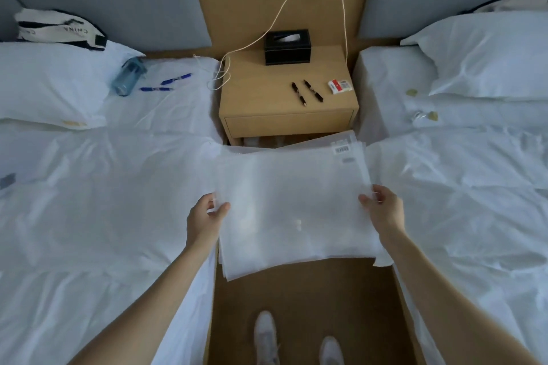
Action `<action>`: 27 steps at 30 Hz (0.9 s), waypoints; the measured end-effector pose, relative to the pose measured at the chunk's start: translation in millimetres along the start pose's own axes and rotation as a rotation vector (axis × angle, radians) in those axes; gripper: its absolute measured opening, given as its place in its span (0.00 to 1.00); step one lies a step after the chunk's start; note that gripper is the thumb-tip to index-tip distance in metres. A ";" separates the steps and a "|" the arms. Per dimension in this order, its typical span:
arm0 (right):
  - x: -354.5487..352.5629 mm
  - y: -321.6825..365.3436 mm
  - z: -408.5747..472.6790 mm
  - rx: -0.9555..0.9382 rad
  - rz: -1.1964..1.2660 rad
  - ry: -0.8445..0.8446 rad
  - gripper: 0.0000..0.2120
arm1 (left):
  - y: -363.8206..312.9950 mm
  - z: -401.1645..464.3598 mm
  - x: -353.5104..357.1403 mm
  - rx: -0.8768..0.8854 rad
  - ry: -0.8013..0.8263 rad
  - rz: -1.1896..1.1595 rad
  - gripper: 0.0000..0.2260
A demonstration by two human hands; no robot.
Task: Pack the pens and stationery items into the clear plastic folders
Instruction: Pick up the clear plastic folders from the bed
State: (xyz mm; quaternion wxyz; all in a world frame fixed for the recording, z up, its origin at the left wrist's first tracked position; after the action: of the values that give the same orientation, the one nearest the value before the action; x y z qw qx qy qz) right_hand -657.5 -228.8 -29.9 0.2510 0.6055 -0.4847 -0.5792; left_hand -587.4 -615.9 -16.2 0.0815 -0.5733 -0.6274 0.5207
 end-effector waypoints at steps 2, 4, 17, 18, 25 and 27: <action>13.2 -16.3 10.7 0.006 -0.004 -0.025 0.16 | 7.6 20.6 14.0 0.018 0.005 0.015 0.11; 26.5 -38.5 18.5 0.019 -0.011 -0.046 0.14 | 21.3 37.9 31.6 0.040 0.007 0.026 0.07; 128.9 -284.7 80.8 0.118 -0.077 -0.010 0.17 | 223.6 150.6 205.7 -0.023 0.083 0.112 0.08; 138.6 -306.7 86.7 0.127 -0.071 -0.005 0.17 | 239.3 159.7 221.1 -0.027 0.092 0.110 0.09; 211.3 -470.7 115.5 0.107 -0.055 0.026 0.17 | 369.6 231.7 309.1 -0.022 0.150 0.113 0.04; 230.9 -519.7 118.1 0.134 -0.046 0.037 0.17 | 410.6 252.3 330.8 -0.051 0.155 0.122 0.03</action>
State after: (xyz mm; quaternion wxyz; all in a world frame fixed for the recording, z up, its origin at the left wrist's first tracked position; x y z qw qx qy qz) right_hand -647.7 -191.0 -609.4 0.2055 0.6426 -0.5036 -0.5397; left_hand -612.3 -573.1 -598.7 0.0836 -0.6508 -0.5962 0.4626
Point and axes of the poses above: each hand's wrist, its own z-axis towards the middle knuckle, its own x-axis out of the palm, y = z × x, the point moved 8 cm from there along z, towards the middle knuckle, and after that the axes turned 11 degrees about -x, right-handed, at the moved point
